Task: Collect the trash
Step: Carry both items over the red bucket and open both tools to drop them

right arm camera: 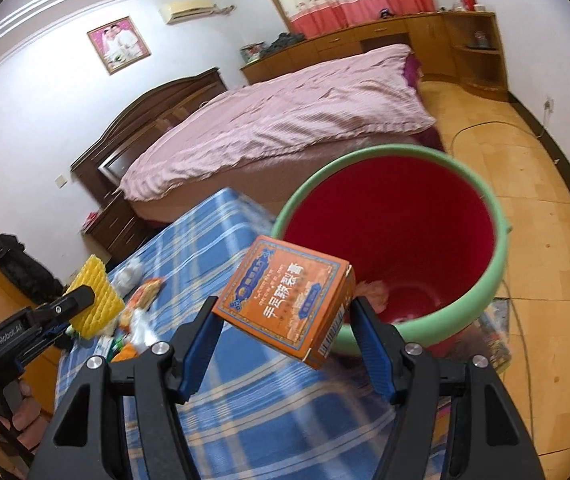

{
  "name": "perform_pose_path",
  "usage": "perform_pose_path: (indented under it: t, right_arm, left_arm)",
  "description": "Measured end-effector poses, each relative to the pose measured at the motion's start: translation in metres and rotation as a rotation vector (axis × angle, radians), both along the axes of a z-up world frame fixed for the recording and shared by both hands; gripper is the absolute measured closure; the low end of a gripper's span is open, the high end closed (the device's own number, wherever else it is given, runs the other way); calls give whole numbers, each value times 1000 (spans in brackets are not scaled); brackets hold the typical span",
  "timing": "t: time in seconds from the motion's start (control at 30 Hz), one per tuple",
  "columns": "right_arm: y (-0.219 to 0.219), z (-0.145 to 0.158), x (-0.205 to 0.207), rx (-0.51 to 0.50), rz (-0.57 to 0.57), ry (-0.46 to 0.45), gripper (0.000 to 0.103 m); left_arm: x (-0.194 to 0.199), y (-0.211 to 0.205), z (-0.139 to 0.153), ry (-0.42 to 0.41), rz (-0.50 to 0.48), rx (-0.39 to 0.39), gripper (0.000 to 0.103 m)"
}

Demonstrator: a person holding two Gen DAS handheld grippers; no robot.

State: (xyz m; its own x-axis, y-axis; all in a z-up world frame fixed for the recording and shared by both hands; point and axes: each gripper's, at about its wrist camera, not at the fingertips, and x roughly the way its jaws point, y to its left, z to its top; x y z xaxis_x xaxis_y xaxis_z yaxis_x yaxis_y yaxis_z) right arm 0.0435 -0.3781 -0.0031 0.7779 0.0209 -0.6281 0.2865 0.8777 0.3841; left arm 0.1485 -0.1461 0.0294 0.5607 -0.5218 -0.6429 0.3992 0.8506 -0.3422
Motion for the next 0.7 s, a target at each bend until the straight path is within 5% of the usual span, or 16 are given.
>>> perform_pose_path:
  t: [0.7]
  right_arm:
    - [-98, -30, 23, -22, -106, 87, 34]
  left_arm:
    - [33, -148, -45, 97, -198, 67, 71]
